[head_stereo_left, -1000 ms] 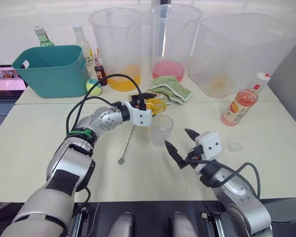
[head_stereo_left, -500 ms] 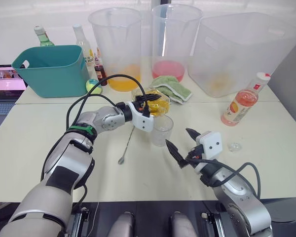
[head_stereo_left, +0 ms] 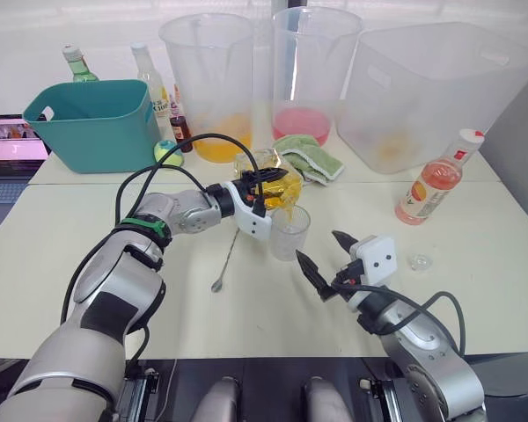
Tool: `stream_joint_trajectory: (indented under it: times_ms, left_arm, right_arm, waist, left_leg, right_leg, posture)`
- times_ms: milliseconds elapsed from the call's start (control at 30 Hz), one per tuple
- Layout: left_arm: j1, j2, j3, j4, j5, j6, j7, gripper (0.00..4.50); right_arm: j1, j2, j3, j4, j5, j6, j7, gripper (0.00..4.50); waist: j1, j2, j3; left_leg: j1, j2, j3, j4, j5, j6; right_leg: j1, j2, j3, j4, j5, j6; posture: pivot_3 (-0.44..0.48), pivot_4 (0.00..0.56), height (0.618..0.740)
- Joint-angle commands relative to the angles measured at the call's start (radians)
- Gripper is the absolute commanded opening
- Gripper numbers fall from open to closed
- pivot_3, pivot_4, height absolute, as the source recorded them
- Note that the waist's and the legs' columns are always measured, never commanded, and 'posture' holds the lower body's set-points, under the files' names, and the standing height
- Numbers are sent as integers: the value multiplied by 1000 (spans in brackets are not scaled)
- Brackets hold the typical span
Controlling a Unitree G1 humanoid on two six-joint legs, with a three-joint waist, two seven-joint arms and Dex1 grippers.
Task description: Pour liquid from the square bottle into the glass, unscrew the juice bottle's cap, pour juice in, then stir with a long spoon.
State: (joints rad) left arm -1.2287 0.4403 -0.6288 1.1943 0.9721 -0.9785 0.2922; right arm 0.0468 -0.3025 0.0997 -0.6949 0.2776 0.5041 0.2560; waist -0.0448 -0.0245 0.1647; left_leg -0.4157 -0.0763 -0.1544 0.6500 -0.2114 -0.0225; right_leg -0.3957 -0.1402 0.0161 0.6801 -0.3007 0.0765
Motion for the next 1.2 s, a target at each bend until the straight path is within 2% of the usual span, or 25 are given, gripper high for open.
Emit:
stream_joint_trajectory:
  times_ms: [33, 333, 500, 633, 867, 1200]
  left_arm:
    - [-80, 15, 10, -54, 0, 7, 99, 2817]
    - [-98, 16, -33, -43, 35, 17, 162, 2817]
    - [-101, 12, -33, -31, 21, 13, 155, 2817]
    - [-92, -1, -12, -15, -24, -11, 96, 2817]
    - [-63, -32, 50, 22, -163, -25, -107, 2817]
    - [-39, -36, 110, 20, -274, -8, -249, 2817]
  right_arm:
    - [1, 5, -15, -36, 4, -10, -1, 4450]
    - [3, 11, -15, -32, 2, -16, -5, 4450]
    - [2, 15, -15, -30, 0, -17, -6, 4450]
    - [4, 14, -19, -31, 1, -17, -5, 4450]
    - [2, 7, -25, -29, 0, -13, -1, 4450]
    - [2, -1, -35, -27, 1, -10, 4, 4450]
  waist:
    - [0, 0, 0]
    - [-1, 0, 0]
    - [0, 0, 0]
    - [0, 0, 0]
    - [0, 0, 0]
    - [-2, 0, 0]
  left_leg:
    - [0, 0, 0, 0, 0, 0]
    - [0, 0, 0, 0, 0, 0]
    - [0, 0, 0, 0, 0, 0]
    - [0, 0, 0, 0, 0, 0]
    - [0, 0, 0, 1, 0, 0]
    - [0, 0, 0, 1, 0, 0]
  right_leg:
    - [0, 0, 0, 0, 0, 0]
    - [-1, 0, 0, 0, 0, 0]
    - [-1, 0, 0, 0, 0, 0]
    - [-1, 0, 0, 0, 0, 0]
    - [-1, 0, 0, 0, 0, 0]
    - [-1, 0, 0, 1, 0, 0]
  posture:
    - [0, 150, 738]
    - [0, 150, 738]
    - [0, 150, 738]
    - [0, 150, 738]
    - [0, 150, 738]
    - [0, 150, 738]
